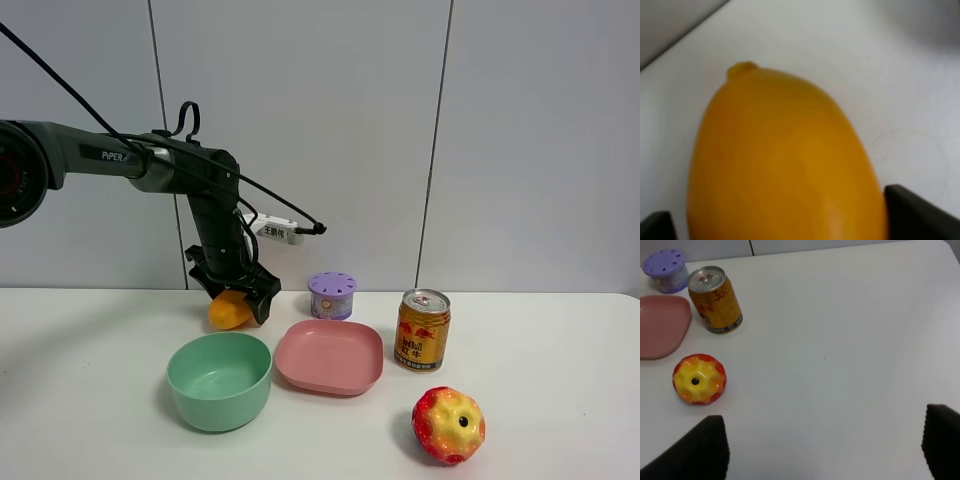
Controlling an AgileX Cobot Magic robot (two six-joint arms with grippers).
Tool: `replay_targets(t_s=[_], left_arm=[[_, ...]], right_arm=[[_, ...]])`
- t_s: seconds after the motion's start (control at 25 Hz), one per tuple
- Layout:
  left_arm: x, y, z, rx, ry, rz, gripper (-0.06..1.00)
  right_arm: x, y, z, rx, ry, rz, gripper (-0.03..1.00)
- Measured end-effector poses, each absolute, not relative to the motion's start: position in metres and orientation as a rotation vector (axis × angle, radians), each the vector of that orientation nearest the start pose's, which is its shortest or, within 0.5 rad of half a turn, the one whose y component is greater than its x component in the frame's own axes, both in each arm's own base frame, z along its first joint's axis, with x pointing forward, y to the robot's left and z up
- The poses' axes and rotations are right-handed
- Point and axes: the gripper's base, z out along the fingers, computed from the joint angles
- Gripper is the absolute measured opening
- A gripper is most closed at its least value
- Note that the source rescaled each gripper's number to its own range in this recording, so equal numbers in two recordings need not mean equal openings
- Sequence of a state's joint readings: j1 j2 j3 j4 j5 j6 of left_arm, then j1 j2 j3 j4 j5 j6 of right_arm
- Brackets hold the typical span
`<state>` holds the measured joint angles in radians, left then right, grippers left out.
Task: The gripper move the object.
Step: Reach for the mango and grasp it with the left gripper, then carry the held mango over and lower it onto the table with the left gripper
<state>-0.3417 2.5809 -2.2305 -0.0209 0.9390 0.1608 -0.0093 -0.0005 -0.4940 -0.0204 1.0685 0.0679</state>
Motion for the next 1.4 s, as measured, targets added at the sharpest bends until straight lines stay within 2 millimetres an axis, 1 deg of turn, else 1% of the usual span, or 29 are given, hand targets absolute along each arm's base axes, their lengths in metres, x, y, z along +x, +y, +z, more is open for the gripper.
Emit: replay_targets(t_s=[0.04,0.08,0.12,0.24,0.44,0.52,0.6,0.68,0.8,0.88,1.04,1.2,1.32,1.4], left_arm=[[0.508,-0.183,0.111,0.679,2.689,-0.074,0.27],[0.508,-0.185,0.111,0.681,2.683,-0.073,0.05],[0.508,-0.185,0.111,0.688,2.682,-0.073,0.0],[0.507,-0.187,0.111,0.736,2.671,-0.063,0.0],[0.499,-0.195,0.111,0.903,2.676,-0.03,0.0],[0.495,-0.196,0.115,0.937,2.692,-0.018,0.0],[0.493,-0.195,0.125,0.951,2.701,0.004,0.0],[0.491,-0.193,0.141,0.959,2.688,0.031,0.0],[0.489,-0.188,0.176,0.958,2.631,0.093,0.0],[0.485,-0.185,0.204,0.948,2.596,0.112,0.0],[0.469,-0.178,0.252,0.931,2.576,0.121,0.0],[0.455,-0.173,0.295,0.876,2.522,0.109,0.0],[0.446,-0.172,0.319,0.82,2.49,0.056,0.0],[0.44,-0.171,0.332,0.797,2.473,0.015,0.0]], right_arm=[[-0.005,-0.002,0.275,0.08,2.056,0.012,1.0],[-0.005,-0.002,0.275,0.08,2.056,0.012,1.0],[-0.005,-0.002,0.275,0.08,2.056,0.012,1.0],[-0.005,-0.002,0.275,0.08,2.056,0.012,1.0],[-0.005,-0.002,0.275,0.08,2.056,0.012,1.0],[-0.005,-0.002,0.275,0.08,2.056,0.012,1.0],[-0.005,-0.002,0.275,0.08,2.056,0.012,1.0],[-0.005,-0.002,0.275,0.08,2.056,0.012,1.0],[-0.005,-0.002,0.275,0.08,2.056,0.012,1.0],[-0.005,-0.002,0.275,0.08,2.056,0.012,1.0],[-0.005,-0.002,0.275,0.08,2.056,0.012,1.0],[-0.005,-0.002,0.275,0.08,2.056,0.012,1.0],[-0.005,-0.002,0.275,0.08,2.056,0.012,1.0],[-0.005,-0.002,0.275,0.08,2.056,0.012,1.0]])
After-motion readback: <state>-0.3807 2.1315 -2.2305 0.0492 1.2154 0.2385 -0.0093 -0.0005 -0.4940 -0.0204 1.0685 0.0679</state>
